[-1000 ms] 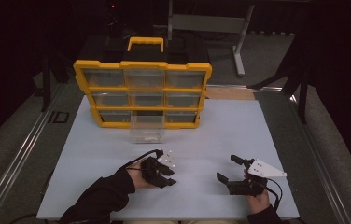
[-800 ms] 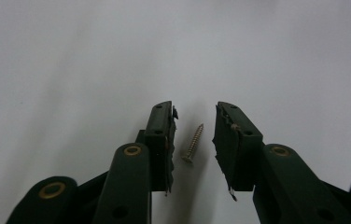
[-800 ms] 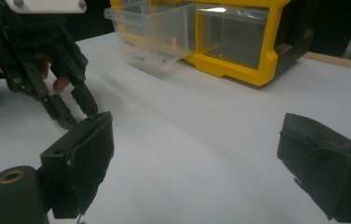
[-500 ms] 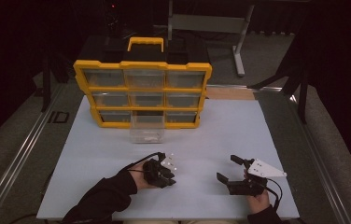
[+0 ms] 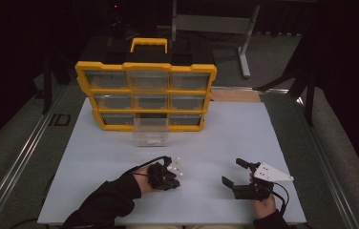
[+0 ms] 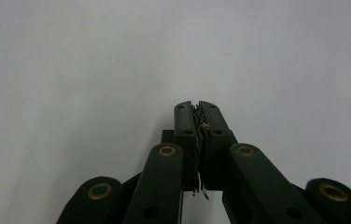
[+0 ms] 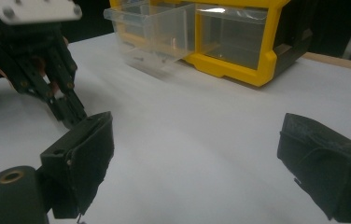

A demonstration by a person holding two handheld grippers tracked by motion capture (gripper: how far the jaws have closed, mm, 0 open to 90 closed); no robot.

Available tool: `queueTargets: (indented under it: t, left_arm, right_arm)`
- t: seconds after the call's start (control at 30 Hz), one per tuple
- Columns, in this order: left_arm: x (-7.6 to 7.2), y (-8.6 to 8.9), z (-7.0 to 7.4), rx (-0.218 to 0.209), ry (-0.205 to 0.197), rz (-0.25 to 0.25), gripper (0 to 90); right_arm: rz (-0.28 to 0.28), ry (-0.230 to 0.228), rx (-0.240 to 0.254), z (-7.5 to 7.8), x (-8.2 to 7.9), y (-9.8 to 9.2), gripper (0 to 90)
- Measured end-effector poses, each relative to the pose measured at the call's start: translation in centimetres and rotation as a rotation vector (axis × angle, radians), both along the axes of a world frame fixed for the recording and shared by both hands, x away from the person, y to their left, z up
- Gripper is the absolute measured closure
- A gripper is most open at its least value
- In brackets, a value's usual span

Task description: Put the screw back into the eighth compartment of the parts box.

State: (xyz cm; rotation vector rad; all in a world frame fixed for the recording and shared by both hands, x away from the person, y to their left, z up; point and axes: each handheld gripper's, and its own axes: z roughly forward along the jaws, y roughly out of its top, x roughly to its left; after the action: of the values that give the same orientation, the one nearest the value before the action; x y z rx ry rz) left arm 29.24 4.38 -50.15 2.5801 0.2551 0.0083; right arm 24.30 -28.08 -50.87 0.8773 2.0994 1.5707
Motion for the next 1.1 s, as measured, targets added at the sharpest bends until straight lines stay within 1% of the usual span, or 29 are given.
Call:
queueTargets:
  t: [0.07,0.2,0.23,0.4,0.63,0.67,0.77,0.83,0.9,1.0,1.03,1.1]
  left_arm:
    - [0.1,0.2,0.7,-0.025,-0.001,0.01,88.2]
    - [0.5,0.7,2.1,-0.051,-0.014,0.027,88.2]
    - [0.5,0.8,2.4,-0.053,-0.027,0.034,88.2]
    - [1.0,1.4,4.2,-0.064,-0.06,0.052,88.2]
    - [1.7,2.0,6.4,-0.082,-0.091,0.088,88.2]
    - [1.8,2.2,6.6,-0.092,-0.094,0.096,88.3]
    - [2.1,2.5,7.2,-0.116,-0.106,0.124,88.2]
    - [2.4,2.8,7.6,-0.119,-0.118,0.144,88.3]
    - [2.7,3.1,7.9,-0.135,-0.123,0.168,88.3]
    - [3.1,3.7,8.5,-0.157,-0.138,0.211,88.3]
    - [3.2,3.9,8.7,-0.158,-0.153,0.23,88.3]
    - [3.5,4.3,9.1,-0.169,-0.162,0.258,88.3]
  right_arm:
    - [-0.001,0.002,0.0,0.0,0.0,0.0,10.9]
    - [0.0,-0.001,-0.004,0.0,0.0,0.1,10.8]
    - [0.0,-0.001,-0.004,0.0,0.0,0.1,10.8]
    - [0.0,0.001,-0.002,0.0,0.0,0.1,10.8]
    - [-0.001,0.002,0.0,0.0,0.0,0.1,10.9]
    - [0.0,0.002,-0.001,0.0,0.0,0.1,10.9]
    - [0.0,0.002,-0.002,0.0,0.0,0.1,10.9]
    - [0.001,0.001,-0.001,-0.1,0.0,0.1,10.8]
    - [0.001,-0.001,-0.001,-0.1,0.1,0.1,10.9]
    - [0.001,-0.001,-0.001,-0.1,0.1,0.1,10.8]
    - [0.001,0.0,-0.001,-0.1,0.1,0.1,10.9]
    - [0.001,0.002,-0.001,-0.1,0.1,0.1,10.9]
